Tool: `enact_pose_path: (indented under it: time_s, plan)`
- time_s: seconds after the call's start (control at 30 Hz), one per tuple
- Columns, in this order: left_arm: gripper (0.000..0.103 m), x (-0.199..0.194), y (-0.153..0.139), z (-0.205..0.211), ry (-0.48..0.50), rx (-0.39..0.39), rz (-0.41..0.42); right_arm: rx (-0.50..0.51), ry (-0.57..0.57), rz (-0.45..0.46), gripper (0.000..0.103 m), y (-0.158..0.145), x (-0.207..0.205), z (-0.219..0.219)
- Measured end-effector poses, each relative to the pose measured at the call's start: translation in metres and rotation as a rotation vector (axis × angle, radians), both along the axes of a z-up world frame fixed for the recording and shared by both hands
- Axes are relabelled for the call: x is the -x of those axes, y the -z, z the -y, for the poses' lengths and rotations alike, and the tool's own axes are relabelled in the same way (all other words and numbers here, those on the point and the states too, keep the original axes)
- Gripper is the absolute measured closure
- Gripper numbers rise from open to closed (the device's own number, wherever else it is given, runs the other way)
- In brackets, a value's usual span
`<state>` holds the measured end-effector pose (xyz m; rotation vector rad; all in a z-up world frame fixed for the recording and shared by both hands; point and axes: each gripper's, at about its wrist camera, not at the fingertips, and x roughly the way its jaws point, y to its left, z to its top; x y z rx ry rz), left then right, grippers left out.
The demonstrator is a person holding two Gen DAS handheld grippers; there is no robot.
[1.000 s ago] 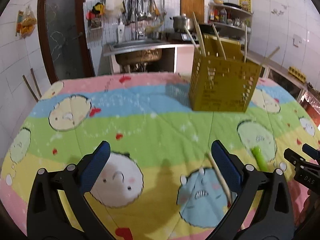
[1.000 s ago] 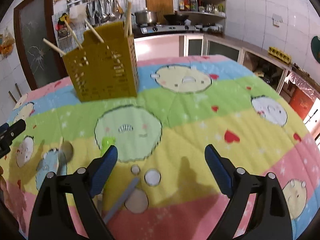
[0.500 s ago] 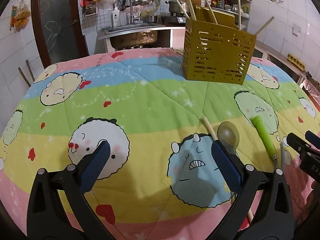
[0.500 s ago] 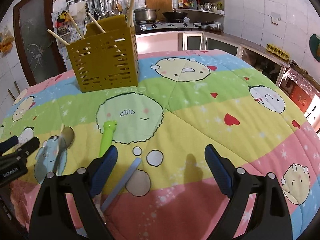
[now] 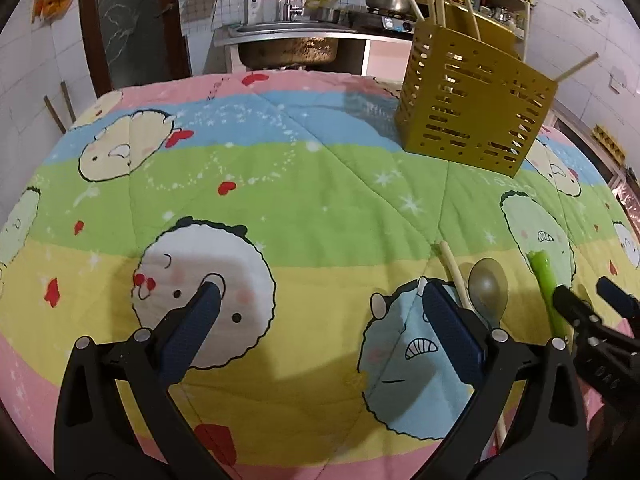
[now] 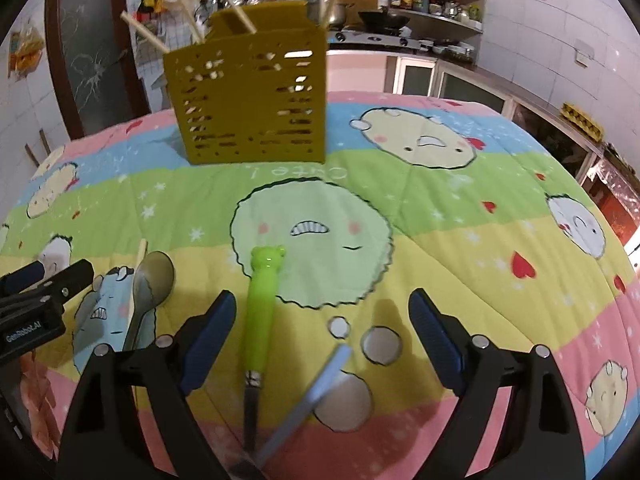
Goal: Organize utensils
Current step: 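Close the right tool on the green frog-handled fork while the left tool lowers to the spoon, then close the left tool on the grey spoon handle while the right tool holds the fork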
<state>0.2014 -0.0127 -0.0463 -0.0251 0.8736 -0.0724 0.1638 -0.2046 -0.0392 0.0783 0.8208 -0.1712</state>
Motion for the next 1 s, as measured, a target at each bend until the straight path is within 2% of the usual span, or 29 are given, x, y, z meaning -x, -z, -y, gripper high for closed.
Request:
enact_pose_path:
  time_s: [0.03,0.13,0.23,0.27,0.3,0.33,0.37,0.7,1.0]
  plan:
    - [0.005,0.0,0.001,0.001,0.002,-0.007,-0.001,0.006,-0.008,-0.009,0.022,0.002,-0.002,-0.002]
    - [0.005,-0.001,0.003,0.005,0.008,-0.027,-0.005,0.009,-0.033,-0.037,0.046,0.008,-0.008,-0.006]
    - [0.005,0.0,0.004,0.009,0.011,-0.02,-0.011,-0.028,-0.056,-0.037,0.058,0.011,-0.009,-0.006]
    - [0.005,0.001,0.004,0.011,0.013,-0.017,-0.012,-0.035,-0.061,-0.035,0.067,0.011,-0.01,-0.005]
    - [0.005,0.001,0.004,0.013,0.017,-0.014,-0.015,-0.044,-0.069,-0.035,0.071,0.01,-0.01,-0.005]
    - [0.005,0.002,0.004,0.016,0.019,-0.01,-0.016,-0.048,-0.073,-0.034,0.081,0.01,-0.01,-0.005]
    - [0.005,0.003,0.003,0.018,0.022,-0.007,-0.014,-0.047,-0.075,-0.033,0.085,0.009,-0.011,-0.005]
    - [0.005,0.011,-0.004,0.056,0.085,-0.026,0.011,-0.027,-0.019,-0.022,0.087,0.001,-0.007,0.031]
    - [0.006,0.008,0.005,0.084,0.133,-0.054,-0.012,-0.07,0.025,-0.025,0.087,0.006,-0.004,0.058]
